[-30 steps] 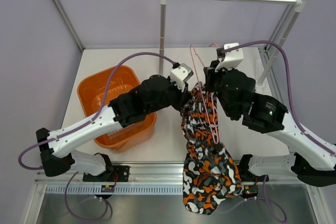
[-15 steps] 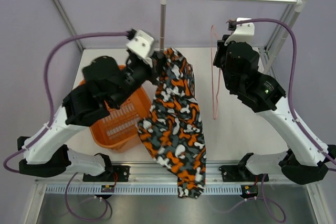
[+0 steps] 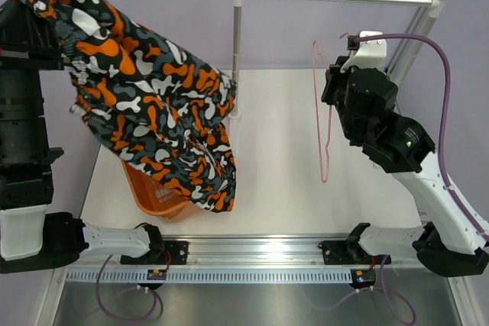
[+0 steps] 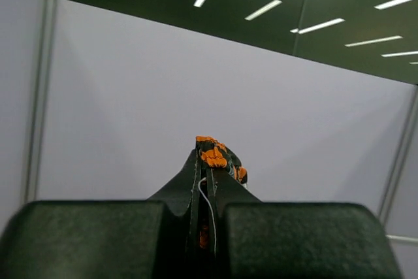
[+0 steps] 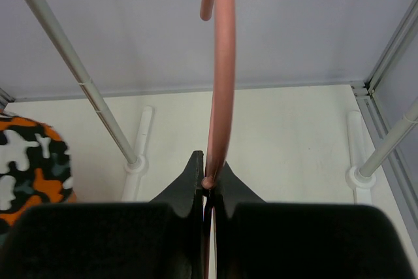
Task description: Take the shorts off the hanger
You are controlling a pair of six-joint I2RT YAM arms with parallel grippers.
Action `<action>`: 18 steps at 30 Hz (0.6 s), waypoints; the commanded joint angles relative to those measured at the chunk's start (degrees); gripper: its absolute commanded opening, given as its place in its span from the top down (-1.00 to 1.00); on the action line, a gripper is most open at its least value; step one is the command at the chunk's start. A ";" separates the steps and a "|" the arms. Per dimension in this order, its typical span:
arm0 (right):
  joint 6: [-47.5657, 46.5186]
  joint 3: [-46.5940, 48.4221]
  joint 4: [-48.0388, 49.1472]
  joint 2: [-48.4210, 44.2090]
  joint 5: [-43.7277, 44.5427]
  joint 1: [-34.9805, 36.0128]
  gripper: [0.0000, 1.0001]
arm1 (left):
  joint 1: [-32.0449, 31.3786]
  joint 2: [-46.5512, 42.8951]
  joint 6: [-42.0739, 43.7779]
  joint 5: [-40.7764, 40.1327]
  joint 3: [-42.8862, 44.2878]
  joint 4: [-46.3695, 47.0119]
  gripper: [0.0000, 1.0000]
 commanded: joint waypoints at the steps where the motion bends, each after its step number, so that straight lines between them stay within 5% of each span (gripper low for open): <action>1: -0.14 1.61 -0.30 -0.33 -1.03 -0.39 1.00 | 0.12 0.75 12.34 -2.38 -3.64 14.41 1.00; 10: -0.76 3.10 -1.52 0.11 -1.65 -0.39 1.00 | 1.70 2.77 22.74 -3.09 -5.15 20.95 1.00; 15: -0.41 4.69 -2.93 0.81 -2.88 -0.39 1.00 | 10.83 6.37 19.42 -1.42 -2.78 17.89 1.00; 18: -0.41 4.95 -3.55 0.90 -3.05 -0.39 1.00 | 21.63 8.39 7.43 0.86 -0.77 7.74 1.00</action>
